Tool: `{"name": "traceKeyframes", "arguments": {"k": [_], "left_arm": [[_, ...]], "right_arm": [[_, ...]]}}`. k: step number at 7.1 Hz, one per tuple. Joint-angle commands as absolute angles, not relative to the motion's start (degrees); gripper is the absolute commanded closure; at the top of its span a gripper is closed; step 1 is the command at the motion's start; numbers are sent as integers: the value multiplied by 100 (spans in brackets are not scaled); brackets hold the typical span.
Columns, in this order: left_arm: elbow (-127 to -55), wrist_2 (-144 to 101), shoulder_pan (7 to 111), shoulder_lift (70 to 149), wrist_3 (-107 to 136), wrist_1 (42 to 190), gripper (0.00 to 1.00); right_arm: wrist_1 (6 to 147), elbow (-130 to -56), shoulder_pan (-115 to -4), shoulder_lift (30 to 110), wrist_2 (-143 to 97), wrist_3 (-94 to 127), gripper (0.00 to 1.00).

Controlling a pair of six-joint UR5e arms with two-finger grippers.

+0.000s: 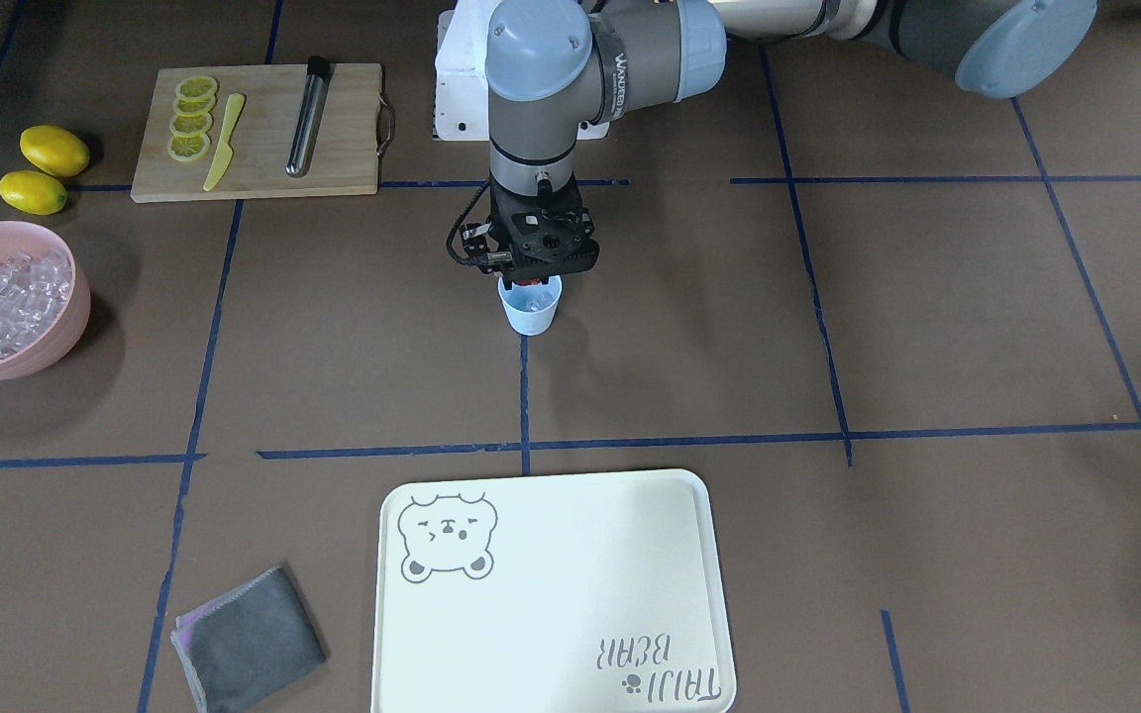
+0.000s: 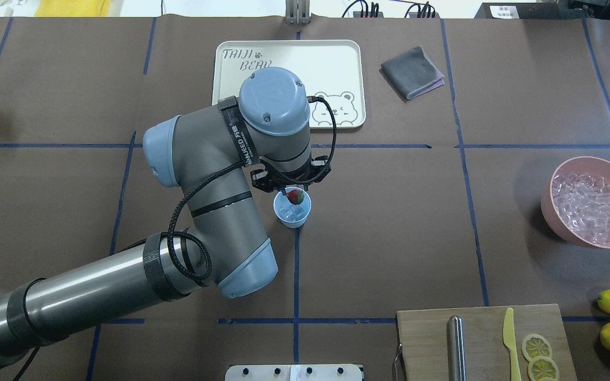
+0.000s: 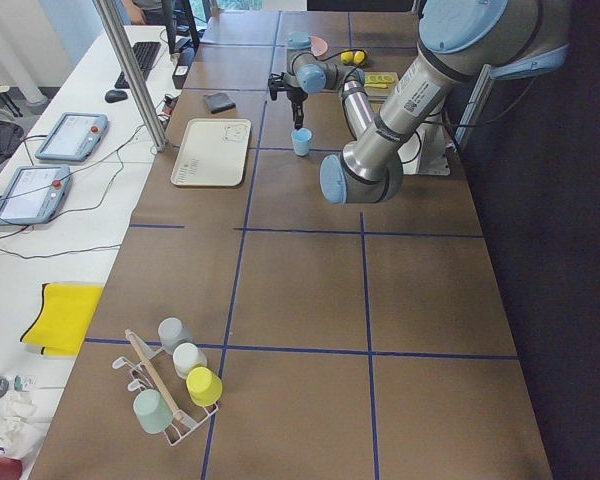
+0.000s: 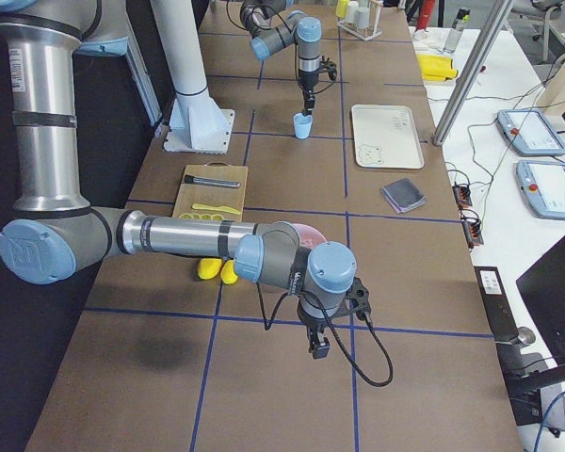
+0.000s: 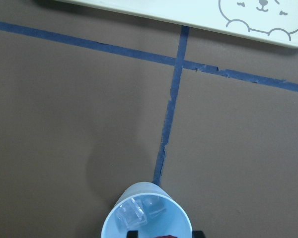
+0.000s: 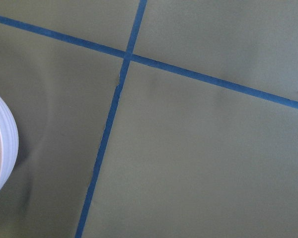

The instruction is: Put ice and strawberries in cup

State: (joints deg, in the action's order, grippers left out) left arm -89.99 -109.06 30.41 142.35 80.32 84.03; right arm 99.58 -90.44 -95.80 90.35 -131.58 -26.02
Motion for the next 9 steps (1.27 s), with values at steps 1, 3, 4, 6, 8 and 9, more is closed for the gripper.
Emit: {"name": "traceKeyframes", "arguments": {"k": [1, 3, 4, 6, 8, 9], "left_arm": [[-9017, -10898, 3041, 14221, 8024, 8402, 1], [-9166, -10890, 3050, 14134, 7920, 8289, 1], [-9767, -10907, 3085, 13646, 7362, 8088, 1], [-11847, -10951, 3556, 12075, 5748, 7289, 1], [-12427, -11543, 4512, 11025, 4148, 7269, 1], [-12376, -12245, 5396, 10560, 2869, 7269, 1]], "right_arm": [[9958, -9044, -9580, 9035, -13157, -2602, 0], [9958, -9044, -9580, 9035, -13157, -2602, 0], [9958, -9044, -9580, 9026, -13157, -2602, 0], [9958, -9044, -9580, 9035, -13157, -2602, 0], [9958, -9044, -9580, 9053, -13157, -2610, 0], [9958, -9044, -9580, 9053, -13157, -2610, 0]]}}
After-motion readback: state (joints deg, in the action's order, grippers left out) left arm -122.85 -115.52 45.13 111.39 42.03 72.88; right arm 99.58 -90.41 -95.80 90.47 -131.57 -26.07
